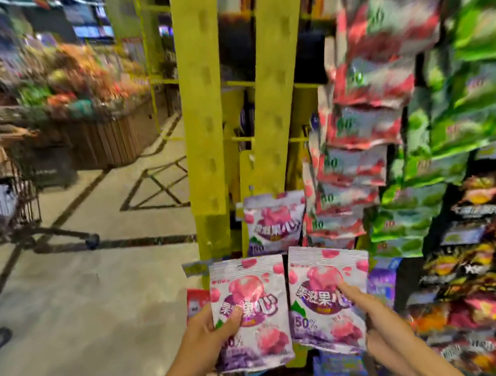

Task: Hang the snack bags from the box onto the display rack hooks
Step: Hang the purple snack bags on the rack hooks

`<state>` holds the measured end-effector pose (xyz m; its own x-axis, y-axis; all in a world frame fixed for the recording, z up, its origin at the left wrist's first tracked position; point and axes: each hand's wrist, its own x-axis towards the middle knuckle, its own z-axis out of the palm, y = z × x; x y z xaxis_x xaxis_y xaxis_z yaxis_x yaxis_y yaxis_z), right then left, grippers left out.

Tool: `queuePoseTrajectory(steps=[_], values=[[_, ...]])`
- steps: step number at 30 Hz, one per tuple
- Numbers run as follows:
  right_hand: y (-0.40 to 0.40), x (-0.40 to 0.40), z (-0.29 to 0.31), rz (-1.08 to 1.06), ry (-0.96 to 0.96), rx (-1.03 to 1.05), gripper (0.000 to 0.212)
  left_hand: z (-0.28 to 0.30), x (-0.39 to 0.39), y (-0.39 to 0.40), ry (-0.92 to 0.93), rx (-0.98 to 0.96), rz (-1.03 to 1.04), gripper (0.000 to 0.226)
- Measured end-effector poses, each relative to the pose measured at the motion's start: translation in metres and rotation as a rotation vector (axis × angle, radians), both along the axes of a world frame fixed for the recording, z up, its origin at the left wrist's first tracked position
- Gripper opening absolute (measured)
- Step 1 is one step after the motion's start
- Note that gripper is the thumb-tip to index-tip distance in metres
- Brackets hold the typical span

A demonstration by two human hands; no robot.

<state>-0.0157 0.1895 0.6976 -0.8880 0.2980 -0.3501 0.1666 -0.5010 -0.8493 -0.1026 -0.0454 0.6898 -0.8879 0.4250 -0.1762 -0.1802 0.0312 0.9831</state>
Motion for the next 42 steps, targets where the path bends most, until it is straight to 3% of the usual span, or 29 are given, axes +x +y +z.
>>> queuePoseTrajectory(steps=[4, 8, 12, 19, 25, 35, 42], values=[[-0.002, -0.009, 0.034, 0.002, 0.125, 0.145, 0.087, 0.048, -0.003, -0.004, 0.133, 0.033, 0.03, 0.012], [-0.02, -0.024, 0.085, -0.027, 0.135, 0.278, 0.078, 0.094, -0.011, -0.009, 0.263, 0.047, 0.03, 0.012], [-0.03, -0.052, 0.115, -0.056, 0.12, 0.385, 0.096, 0.131, -0.027, -0.014, 0.304, 0.074, 0.042, 0.014], [-0.036, -0.099, 0.154, -0.224, 0.038, 0.509, 0.053, 0.179, -0.055, -0.02, 0.327, 0.168, 0.073, 0.011], [-0.043, -0.122, 0.157, -0.451, -0.062, 0.639, 0.059, 0.196, -0.071, -0.023, 0.337, 0.211, 0.14, 0.019], [-0.053, -0.126, 0.129, -0.552, -0.171, 0.684, 0.055, 0.198, -0.075, -0.025, 0.3, 0.203, 0.17, 0.024], [-0.059, -0.123, 0.145, -0.6, 0.017, 0.748, 0.057, 0.2, -0.076, -0.025, 0.288, 0.197, 0.152, 0.012]])
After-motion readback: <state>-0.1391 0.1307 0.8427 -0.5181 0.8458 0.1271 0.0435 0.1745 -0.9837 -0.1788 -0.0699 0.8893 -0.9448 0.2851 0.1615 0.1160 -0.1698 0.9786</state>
